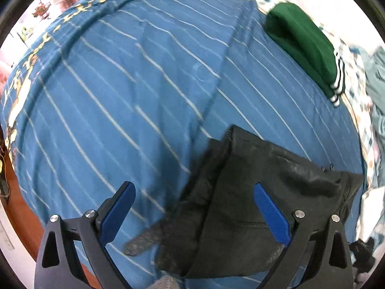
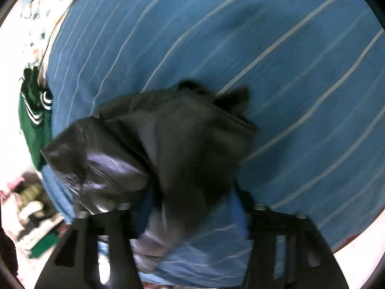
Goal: Fold large clothes
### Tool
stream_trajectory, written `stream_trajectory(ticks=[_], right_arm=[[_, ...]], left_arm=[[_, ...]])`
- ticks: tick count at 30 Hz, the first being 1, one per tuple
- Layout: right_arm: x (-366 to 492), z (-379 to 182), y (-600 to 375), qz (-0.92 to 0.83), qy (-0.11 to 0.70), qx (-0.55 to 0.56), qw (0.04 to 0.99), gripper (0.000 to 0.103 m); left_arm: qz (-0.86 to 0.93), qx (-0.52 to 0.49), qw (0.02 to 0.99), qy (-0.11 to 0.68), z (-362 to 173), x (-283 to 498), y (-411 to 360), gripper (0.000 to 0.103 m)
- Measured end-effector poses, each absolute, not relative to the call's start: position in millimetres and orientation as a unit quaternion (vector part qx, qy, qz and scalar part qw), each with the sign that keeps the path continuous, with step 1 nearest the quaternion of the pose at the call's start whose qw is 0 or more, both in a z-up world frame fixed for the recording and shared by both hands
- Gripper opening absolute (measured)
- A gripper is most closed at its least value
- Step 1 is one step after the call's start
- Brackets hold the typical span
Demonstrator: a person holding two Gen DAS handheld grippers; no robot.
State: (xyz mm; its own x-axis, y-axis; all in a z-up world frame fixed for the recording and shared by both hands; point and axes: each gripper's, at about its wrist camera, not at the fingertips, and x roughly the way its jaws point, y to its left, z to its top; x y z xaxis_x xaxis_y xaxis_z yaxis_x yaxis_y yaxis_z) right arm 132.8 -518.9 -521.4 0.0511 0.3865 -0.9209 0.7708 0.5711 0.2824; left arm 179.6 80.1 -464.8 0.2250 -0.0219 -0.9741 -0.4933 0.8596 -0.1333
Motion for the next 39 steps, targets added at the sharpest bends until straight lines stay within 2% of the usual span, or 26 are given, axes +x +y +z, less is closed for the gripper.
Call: stream_trajectory(ticks=[4,6,8,10,11,12,15,17,19,21,26,28,31,35,39], right_arm=[[146,-463,-525,-0.187,0.668,0.306,0.652,0.064],[174,-437,-495,-0.131,0.652,0.260,0.700,0.064],[209,-436,-455,-0.048,0.660,0.244,0.709,0.063],[249,-447,-403,0.027,0.661,0.239,0.711,0.059],[262,-451,-383,0.044,0.663,0.231,0.711,0.049],[281,-465,-361,0.063,0.666,0.213,0.712,0.034],[315,-515,-346,0.035,0.677,0.197,0.709,0.027],[331,-555,-349,0.013,0.694,0.231,0.682,0.024],[335,-573,-358,-0.003,0.695,0.284,0.661,0.024],[338,-562,-359,-0.001,0.703,0.284,0.652,0.025],[318,-478,-339,0.060,0.663,0.212,0.715,0.025],[314,-465,-313,0.115,0.672,0.198,0.704,0.025],[309,-485,-266,0.171,0.697,0.175,0.674,0.024],[331,-550,-235,0.123,0.710,0.149,0.677,0.018],[345,-543,-243,0.123,0.717,0.186,0.660,0.018]], left_arm=[[0.141,-0.168,0.764,0.607,-473,199,50,0.101],[0.145,-0.135,0.772,0.605,-479,210,38,0.101],[0.157,-0.092,0.769,0.613,-497,219,31,0.101],[0.172,-0.072,0.757,0.627,-517,222,34,0.101],[0.170,-0.077,0.753,0.632,-524,220,39,0.102],[0.166,-0.089,0.749,0.636,-532,218,44,0.103],[0.150,-0.120,0.746,0.637,-543,213,57,0.103],[0.143,-0.128,0.747,0.637,-544,213,60,0.103],[0.144,-0.130,0.744,0.639,-545,215,61,0.103],[0.147,-0.128,0.743,0.641,-548,218,60,0.103],[0.158,-0.149,0.741,0.635,-539,213,63,0.103],[0.164,-0.143,0.747,0.628,-527,209,63,0.103],[0.169,-0.129,0.756,0.619,-513,202,61,0.103],[0.189,-0.071,0.750,0.630,-523,194,62,0.103],[0.182,-0.094,0.744,0.637,-530,190,67,0.103]])
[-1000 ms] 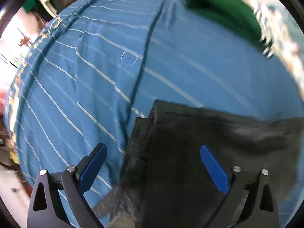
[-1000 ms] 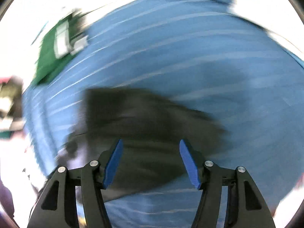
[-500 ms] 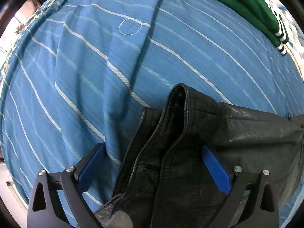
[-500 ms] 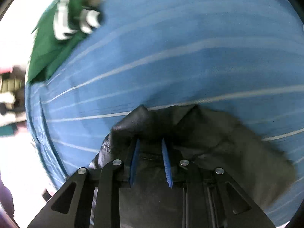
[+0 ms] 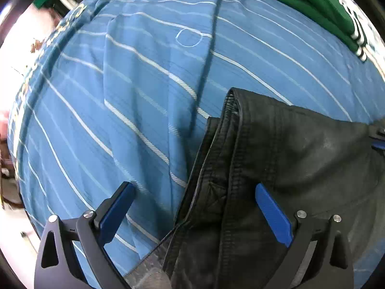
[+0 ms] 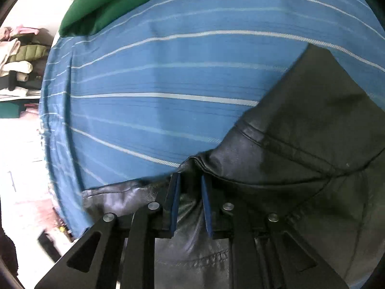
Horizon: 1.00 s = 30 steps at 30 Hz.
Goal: Fold large clothes
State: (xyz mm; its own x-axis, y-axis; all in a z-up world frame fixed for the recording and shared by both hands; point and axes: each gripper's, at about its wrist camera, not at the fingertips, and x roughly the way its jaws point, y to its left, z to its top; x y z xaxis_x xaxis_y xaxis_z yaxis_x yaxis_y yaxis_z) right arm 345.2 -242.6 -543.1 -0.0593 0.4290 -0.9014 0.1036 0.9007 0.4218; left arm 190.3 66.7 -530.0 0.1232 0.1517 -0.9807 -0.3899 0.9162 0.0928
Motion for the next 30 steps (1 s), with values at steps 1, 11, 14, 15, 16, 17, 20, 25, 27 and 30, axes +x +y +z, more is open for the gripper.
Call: stream_trajectory(ticks=[1,11,14,15,16,17,20,25,27,30], right_arm=[[343,-535,-248,0.132,0.713,0.197,0.659,0.018],[247,-462,-412,0.021,0.634,0.258,0.729,0.081],[203,-481,-469,-0.030,0.628,0.339,0.699,0.081],[190,-490,-481,-0.038,0.620,0.364,0.694,0.081],[180,-499,-493,-0.044,0.611,0.383,0.691,0.081],[170,-508,-505,-0.047,0.600,0.403,0.690,0.081],[161,-553,-514,-0.029,0.577,0.466,0.670,0.081],[180,-593,-509,0.021,0.514,0.531,0.674,0.083],[195,-595,-502,0.036,0.497,0.535,0.682,0.083],[214,-597,-495,0.048,0.482,0.545,0.684,0.076]], left_arm=[[0.182,-0.091,0.743,0.637,-528,193,67,0.103],[0.065,-0.095,0.786,0.607,-463,226,-44,0.103],[0.038,-0.096,0.780,0.617,-482,243,-82,0.103],[0.034,-0.086,0.775,0.626,-498,248,-92,0.103],[0.040,-0.073,0.766,0.638,-512,252,-101,0.103],[0.045,-0.064,0.759,0.646,-524,253,-107,0.103],[0.041,-0.088,0.765,0.637,-534,250,-105,0.103],[0.033,-0.085,0.764,0.638,-531,245,-105,0.103],[0.033,-0.081,0.761,0.643,-533,250,-105,0.103],[0.029,-0.075,0.760,0.645,-536,257,-107,0.103]])
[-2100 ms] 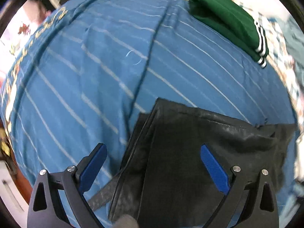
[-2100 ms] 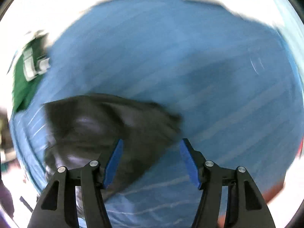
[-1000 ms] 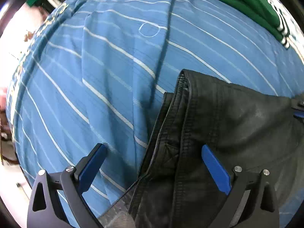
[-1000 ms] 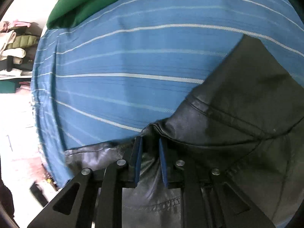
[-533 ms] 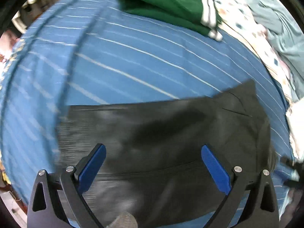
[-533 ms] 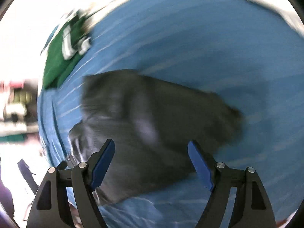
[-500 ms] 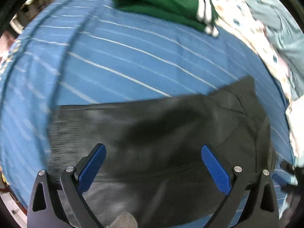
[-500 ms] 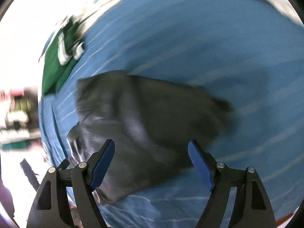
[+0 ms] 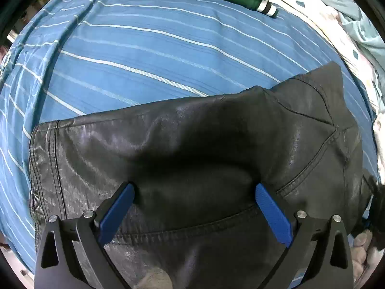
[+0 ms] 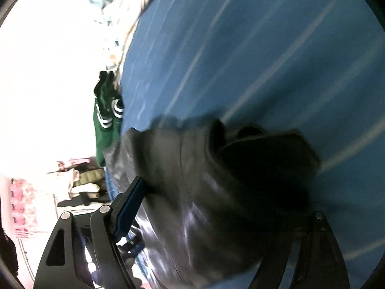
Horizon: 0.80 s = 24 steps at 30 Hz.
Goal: Fold large clothes
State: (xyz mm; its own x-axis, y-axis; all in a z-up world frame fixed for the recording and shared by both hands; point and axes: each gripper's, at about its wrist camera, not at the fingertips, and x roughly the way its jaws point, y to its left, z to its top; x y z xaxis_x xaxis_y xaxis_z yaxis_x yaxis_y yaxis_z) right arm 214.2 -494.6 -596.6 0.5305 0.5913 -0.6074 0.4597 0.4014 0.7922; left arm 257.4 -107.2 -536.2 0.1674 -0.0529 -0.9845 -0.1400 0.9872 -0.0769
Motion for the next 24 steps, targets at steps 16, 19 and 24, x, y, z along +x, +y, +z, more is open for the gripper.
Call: stream_trajectory(ticks=[16,19,24], right_arm=[[256,-458,-410,0.176,0.454,0.457,0.745,0.020],[266,-430,-369,0.213,0.468,0.418,0.749,0.020],[283,-394,-284,0.280,0.497,0.345,0.745,0.020]], left_arm=[[0.018,-0.089,0.771,0.630,-548,260,-94,0.103],[0.032,-0.116,0.761,0.638,-538,251,-81,0.103],[0.120,-0.125,0.777,0.605,-482,192,-17,0.103]])
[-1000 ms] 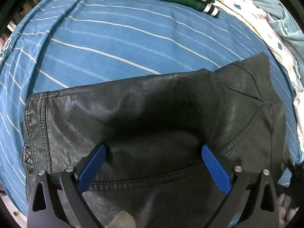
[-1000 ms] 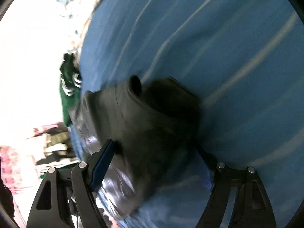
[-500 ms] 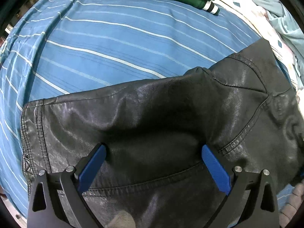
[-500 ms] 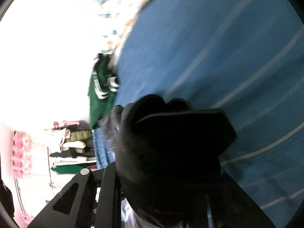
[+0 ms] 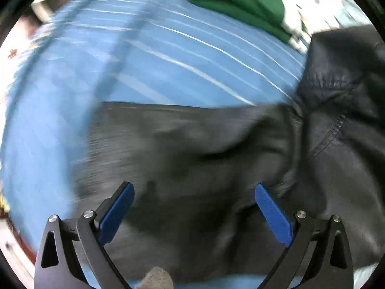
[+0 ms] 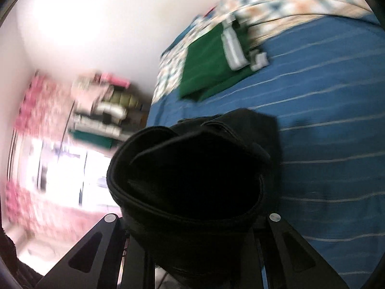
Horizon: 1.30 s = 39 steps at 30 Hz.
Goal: Fold large clothes
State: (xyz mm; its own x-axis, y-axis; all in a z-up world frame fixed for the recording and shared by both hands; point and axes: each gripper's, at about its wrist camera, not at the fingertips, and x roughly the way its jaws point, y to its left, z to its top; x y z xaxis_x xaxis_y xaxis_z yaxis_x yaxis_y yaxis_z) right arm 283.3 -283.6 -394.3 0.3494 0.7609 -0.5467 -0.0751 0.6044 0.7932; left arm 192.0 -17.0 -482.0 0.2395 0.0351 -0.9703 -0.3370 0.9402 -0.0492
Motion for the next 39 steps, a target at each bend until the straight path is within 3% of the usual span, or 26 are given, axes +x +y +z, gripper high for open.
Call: stream_trajectory(ticks=[4,7,14,17,19,21,23,28,29,30,32,34,39], right_arm=[[291,-388,-196,0.334,0.528,0.286,0.726,0.020],[274,-402,-119,0.378,0.552,0.234,0.706,0.019],[207,-501,45,0.409,0.648,0.077,0.638,0.020],[196,-537,69,0.390,0.686,0.054,0.612,0.026],[199,-535,71,0.394,0.693,0.059,0.601,0.040],[197,-523,63,0.409,0.698,0.067,0.584,0.072],[187,-499,52,0.425,0.702,0.064,0.568,0.086],[197,-442,2,0.424,0.688,0.081,0.583,0.085],[208,-433,-9,0.405,0.684,0.079,0.602,0.080],[218,-432,-19,0.385,0.684,0.076,0.615,0.063],[243,-446,-26,0.354,0.689,0.066,0.628,0.042],[265,-473,-22,0.324,0.705,0.065,0.628,0.032],[283,-559,30,0.292,0.750,0.020,0.593,0.032]], left_arm=[[0.232,-0.146,0.759,0.591,-460,122,61,0.103],[0.306,-0.154,0.722,0.601,-485,73,117,0.103],[0.348,-0.235,0.690,0.590,-550,17,202,0.103],[0.323,-0.240,0.709,0.579,-557,19,213,0.103],[0.313,-0.227,0.721,0.576,-560,22,213,0.103],[0.311,-0.222,0.734,0.561,-561,23,213,0.103],[0.321,-0.219,0.743,0.545,-562,23,206,0.103],[0.316,-0.231,0.737,0.551,-557,27,192,0.103],[0.316,-0.240,0.734,0.551,-555,25,196,0.103],[0.316,-0.247,0.731,0.551,-550,18,204,0.103],[0.327,-0.270,0.723,0.545,-539,-1,211,0.103],[0.343,-0.285,0.712,0.542,-530,-21,215,0.103],[0.375,-0.295,0.689,0.545,-496,-65,202,0.103]])
